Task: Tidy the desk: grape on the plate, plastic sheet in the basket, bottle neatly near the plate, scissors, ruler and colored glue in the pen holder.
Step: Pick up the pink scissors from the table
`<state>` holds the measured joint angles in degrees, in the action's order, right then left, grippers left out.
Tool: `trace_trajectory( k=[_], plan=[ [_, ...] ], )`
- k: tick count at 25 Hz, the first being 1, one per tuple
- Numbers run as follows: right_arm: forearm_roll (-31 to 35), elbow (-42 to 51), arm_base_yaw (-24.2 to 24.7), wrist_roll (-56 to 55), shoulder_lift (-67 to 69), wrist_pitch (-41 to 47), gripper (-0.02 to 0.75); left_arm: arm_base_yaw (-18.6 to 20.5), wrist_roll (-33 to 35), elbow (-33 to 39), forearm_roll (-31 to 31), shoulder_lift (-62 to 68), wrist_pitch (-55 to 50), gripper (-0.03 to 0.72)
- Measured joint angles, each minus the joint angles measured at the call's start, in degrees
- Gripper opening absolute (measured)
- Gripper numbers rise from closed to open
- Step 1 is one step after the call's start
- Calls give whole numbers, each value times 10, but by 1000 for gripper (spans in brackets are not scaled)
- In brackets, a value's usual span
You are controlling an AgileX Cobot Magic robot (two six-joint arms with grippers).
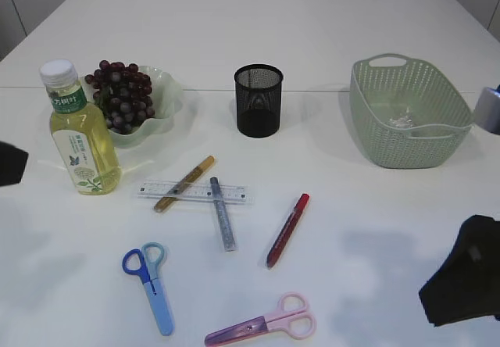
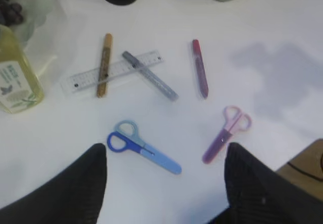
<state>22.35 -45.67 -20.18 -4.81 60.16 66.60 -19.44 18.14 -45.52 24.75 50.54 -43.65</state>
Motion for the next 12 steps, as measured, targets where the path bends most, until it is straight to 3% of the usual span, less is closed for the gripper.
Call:
trace_trajectory(
  k=[6,12],
  plan=[
    [4,0,0,0,0,-20,575,0,13,-38,-7,61,-161,530],
    [-6,0,0,-30,0,-23,575,-28,40,-94,-12,153,-220,473]
  ],
)
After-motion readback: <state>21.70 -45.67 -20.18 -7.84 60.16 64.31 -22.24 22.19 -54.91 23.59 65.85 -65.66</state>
